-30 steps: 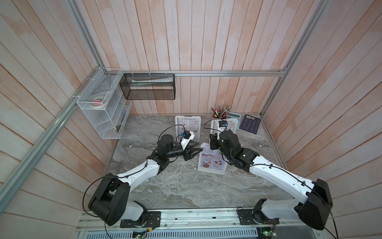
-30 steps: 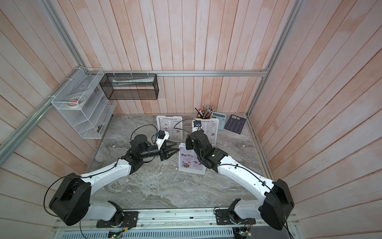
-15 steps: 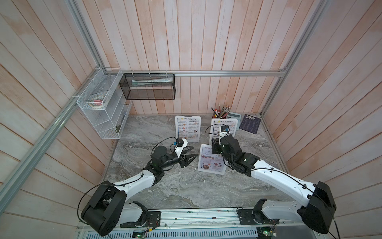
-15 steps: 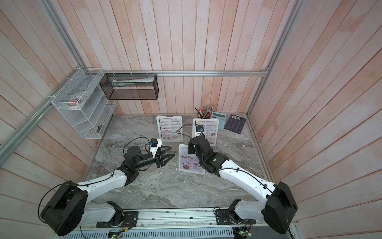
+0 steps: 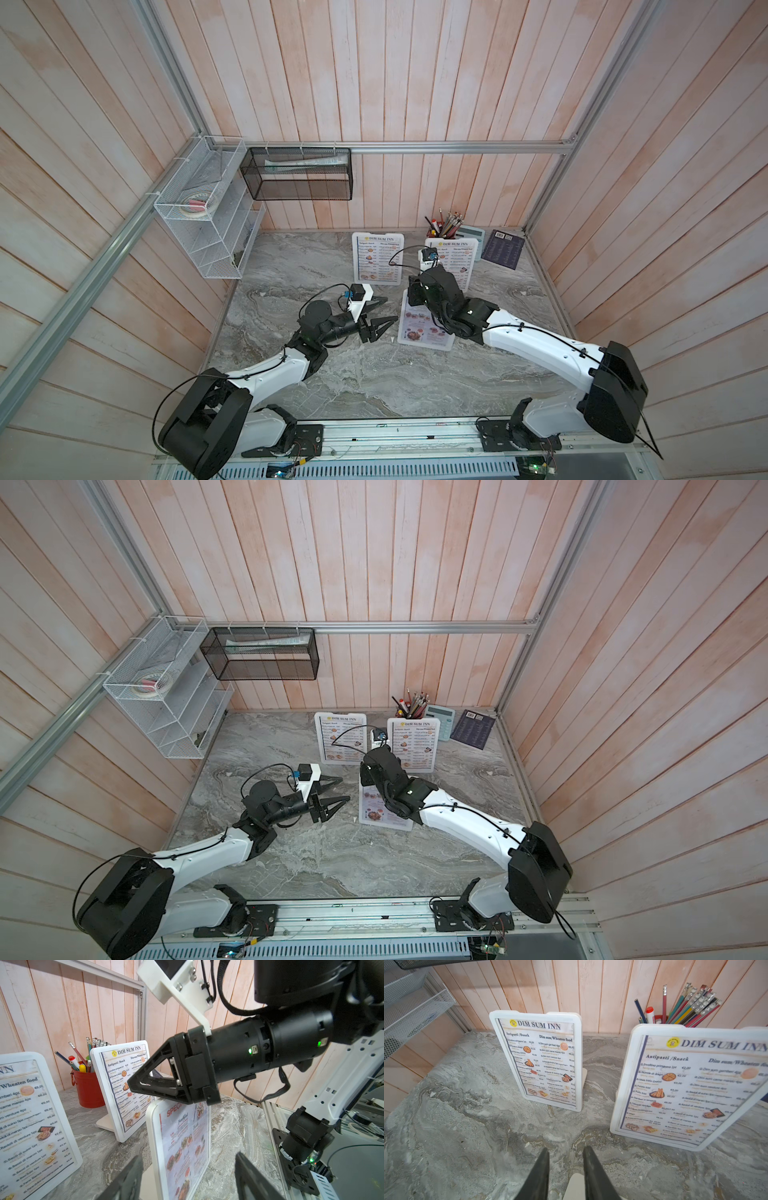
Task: Insert the menus into the narrow rack
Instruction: Insert the menu into the narrow rack, then pick up the narrow rack at the center of the board.
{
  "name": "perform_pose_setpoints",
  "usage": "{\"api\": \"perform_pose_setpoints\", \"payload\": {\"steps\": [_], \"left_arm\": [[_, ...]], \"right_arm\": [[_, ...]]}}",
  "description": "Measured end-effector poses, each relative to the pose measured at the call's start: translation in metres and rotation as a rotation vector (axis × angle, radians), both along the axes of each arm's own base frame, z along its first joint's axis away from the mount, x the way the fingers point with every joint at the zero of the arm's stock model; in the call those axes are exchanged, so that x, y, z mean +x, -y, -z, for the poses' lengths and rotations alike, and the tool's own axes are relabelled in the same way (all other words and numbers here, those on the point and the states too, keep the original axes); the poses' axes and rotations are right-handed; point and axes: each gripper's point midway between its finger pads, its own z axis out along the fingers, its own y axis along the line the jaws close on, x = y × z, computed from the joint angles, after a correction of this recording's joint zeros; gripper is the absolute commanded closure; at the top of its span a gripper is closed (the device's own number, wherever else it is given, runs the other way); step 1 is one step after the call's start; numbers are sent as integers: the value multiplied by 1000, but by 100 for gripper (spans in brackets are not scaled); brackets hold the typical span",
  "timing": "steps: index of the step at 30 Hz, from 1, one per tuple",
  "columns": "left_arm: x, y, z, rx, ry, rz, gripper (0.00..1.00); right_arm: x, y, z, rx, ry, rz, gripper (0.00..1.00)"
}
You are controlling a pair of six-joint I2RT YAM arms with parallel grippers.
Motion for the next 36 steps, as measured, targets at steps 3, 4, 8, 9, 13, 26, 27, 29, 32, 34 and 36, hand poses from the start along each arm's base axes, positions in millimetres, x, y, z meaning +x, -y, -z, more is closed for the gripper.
{"api": "perform_pose_setpoints", "payload": {"steps": [3,4,8,9,13,26,27,29,32,34,36], "left_arm": [[0,0,1,2,-4,0,30],[0,0,1,3,-4,0,30],[0,0,5,12,-19,-2,31],[0,0,6,14,-24,-4,31],[-1,-2,7,23,-38,-10,31],[-8,9,25,56,-104,9,34],[-8,11,29,61,-110,13,34],[-7,14,38,68,-132,18,34],[-1,18,54,81,-167,13,35],[2,20,65,89,-194,12,35],[6,23,73,95,-218,14,35]], "right_arm": [[-1,-4,-1,-9,5,-7,68],[-1,-4,-1,-15,8,-7,67],[-6,5,-10,-27,27,0,51],[-9,10,-17,-23,41,1,48],[-30,48,-53,44,131,23,38],[-102,143,9,259,220,44,14],[-104,142,15,264,211,36,14],[-107,140,28,275,188,20,14],[-108,134,44,288,161,-2,14],[-108,129,54,292,143,-17,14],[-106,124,65,284,118,-26,14]]}}
